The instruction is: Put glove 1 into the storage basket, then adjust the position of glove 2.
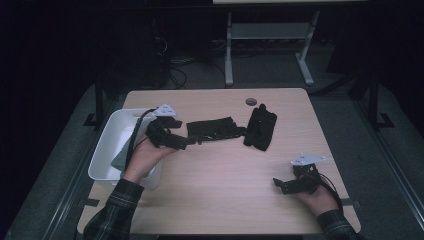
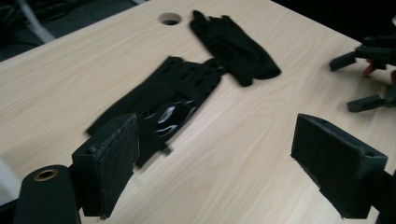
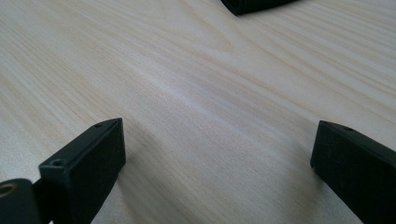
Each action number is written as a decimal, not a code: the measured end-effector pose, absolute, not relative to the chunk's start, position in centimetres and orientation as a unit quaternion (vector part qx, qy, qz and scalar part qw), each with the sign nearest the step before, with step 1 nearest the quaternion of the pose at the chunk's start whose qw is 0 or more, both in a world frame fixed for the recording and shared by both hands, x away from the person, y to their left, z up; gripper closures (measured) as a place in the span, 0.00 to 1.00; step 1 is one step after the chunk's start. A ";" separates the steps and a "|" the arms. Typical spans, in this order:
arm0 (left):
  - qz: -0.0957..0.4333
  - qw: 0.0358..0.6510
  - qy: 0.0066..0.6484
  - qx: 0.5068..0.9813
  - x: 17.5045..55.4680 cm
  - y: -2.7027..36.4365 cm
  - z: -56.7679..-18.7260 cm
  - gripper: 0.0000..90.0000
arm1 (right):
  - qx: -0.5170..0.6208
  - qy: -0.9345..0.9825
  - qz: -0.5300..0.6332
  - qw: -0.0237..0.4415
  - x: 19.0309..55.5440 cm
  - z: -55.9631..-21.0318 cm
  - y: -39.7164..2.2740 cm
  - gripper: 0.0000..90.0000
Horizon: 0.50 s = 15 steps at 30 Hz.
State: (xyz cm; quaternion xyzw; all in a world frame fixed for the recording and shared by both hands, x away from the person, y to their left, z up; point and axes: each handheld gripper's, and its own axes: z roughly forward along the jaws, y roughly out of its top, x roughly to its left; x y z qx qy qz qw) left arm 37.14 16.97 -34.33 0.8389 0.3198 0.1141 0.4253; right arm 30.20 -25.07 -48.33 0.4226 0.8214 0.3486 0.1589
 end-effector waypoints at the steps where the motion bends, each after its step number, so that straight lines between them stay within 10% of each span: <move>1: 0.115 0.426 0.318 0.839 37.1 16.5 -34.5 0.16 | 0.423 0.821 0.348 0.159 30.2 -48.3 -25.1 0.03; 15: 0.086 0.397 0.264 0.875 34.8 10.8 -39.3 0.16 | 0.413 0.828 0.343 0.163 31.1 -46.9 -24.1 0.33</move>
